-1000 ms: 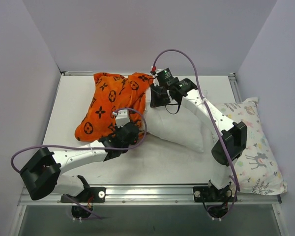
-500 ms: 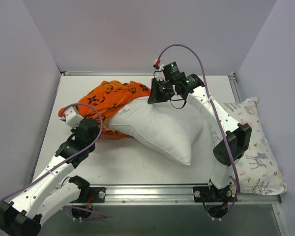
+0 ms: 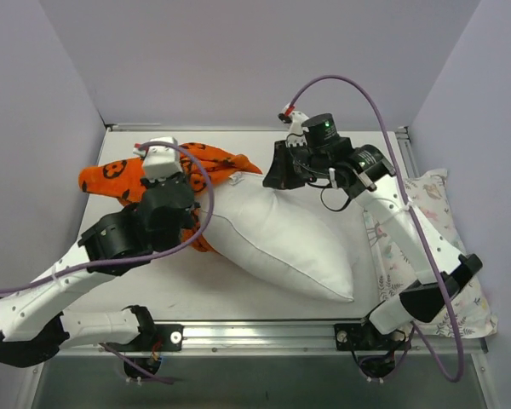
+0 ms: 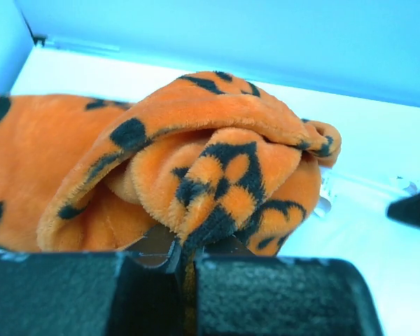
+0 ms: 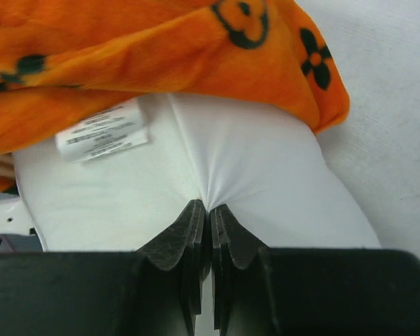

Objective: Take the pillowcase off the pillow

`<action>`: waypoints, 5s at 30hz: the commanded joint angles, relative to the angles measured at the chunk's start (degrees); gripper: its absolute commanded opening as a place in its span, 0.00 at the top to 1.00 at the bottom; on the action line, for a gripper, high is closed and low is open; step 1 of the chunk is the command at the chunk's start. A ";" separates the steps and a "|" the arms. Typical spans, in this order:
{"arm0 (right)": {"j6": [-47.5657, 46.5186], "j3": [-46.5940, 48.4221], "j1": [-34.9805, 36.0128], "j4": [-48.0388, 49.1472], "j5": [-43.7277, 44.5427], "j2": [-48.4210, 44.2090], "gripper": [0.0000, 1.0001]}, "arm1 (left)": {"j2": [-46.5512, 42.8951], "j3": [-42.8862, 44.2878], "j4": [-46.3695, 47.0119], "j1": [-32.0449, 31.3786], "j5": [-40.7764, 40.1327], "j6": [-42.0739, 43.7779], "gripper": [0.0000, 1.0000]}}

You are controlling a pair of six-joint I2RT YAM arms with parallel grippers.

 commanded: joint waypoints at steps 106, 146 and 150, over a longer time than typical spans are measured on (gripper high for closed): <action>-1.69 -4.45 -20.13 1.55 11.36 2.26 1.00 | 15.17 -14.38 8.68 54.62 15.47 -9.92 1.00; -20.31 -11.49 18.97 18.96 52.38 -2.03 0.00 | 12.68 -31.96 20.53 40.06 33.22 -9.67 1.00; -21.97 -9.90 18.79 18.87 49.94 -6.35 0.00 | 12.95 -32.05 20.80 39.97 33.92 -9.76 1.00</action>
